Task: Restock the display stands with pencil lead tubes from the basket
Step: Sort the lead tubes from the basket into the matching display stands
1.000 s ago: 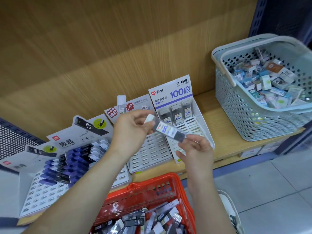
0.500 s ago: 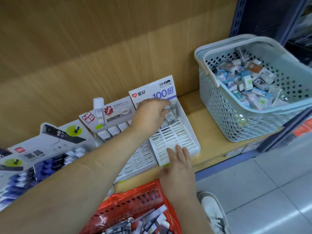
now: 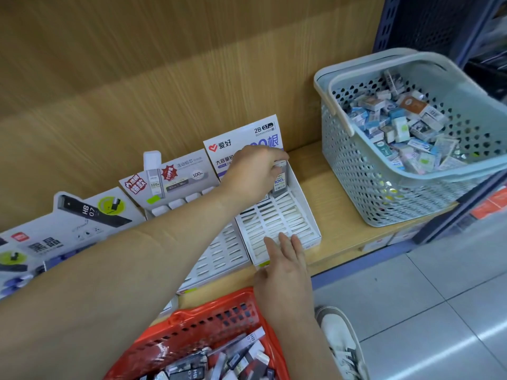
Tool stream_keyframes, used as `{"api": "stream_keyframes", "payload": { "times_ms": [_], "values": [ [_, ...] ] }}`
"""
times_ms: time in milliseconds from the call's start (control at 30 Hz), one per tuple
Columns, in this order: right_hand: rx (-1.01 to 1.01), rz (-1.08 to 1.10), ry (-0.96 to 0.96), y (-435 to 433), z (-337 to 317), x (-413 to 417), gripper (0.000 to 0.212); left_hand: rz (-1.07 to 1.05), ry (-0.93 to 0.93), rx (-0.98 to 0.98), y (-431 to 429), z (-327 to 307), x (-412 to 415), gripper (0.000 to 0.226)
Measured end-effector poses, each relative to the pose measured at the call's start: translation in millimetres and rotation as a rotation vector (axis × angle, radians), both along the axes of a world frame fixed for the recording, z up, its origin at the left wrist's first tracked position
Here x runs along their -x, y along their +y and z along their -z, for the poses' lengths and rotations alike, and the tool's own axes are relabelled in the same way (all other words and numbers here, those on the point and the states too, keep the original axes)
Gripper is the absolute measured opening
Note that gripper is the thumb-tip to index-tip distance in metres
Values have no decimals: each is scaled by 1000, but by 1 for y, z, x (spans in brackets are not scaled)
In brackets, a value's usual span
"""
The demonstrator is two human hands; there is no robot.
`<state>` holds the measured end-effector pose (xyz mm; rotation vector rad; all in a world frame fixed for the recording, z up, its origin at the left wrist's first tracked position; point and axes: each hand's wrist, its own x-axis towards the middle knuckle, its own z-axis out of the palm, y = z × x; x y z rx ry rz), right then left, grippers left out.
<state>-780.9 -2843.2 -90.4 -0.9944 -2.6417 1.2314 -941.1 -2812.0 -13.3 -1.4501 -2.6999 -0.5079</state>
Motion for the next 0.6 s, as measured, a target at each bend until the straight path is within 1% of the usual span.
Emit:
{"api": "stream_keyframes", "payload": {
  "times_ms": [67,133,267,333,400,500,600],
  "values": [
    [3,-4,-1,0,0,0,62,12,23,7,-3,6,-1,24],
    [9,-9,-1,1,0,0,63,26,83,4,-4,10,1,22],
    [19,-3,25,0,4,-1,62,29,122,-55,0,14,9,17],
    [22,2,40,0,6,-2,61,63,179,-19,2,17,11,21],
    [22,3,46,0,7,-2,60,61,214,-9,1,18,12,31],
    [45,62,113,1,2,0,59,-10,166,-62,-2,10,5,38],
    [85,142,268,4,-13,1,49,-86,50,-184,-24,-6,-14,38]
  ]
}}
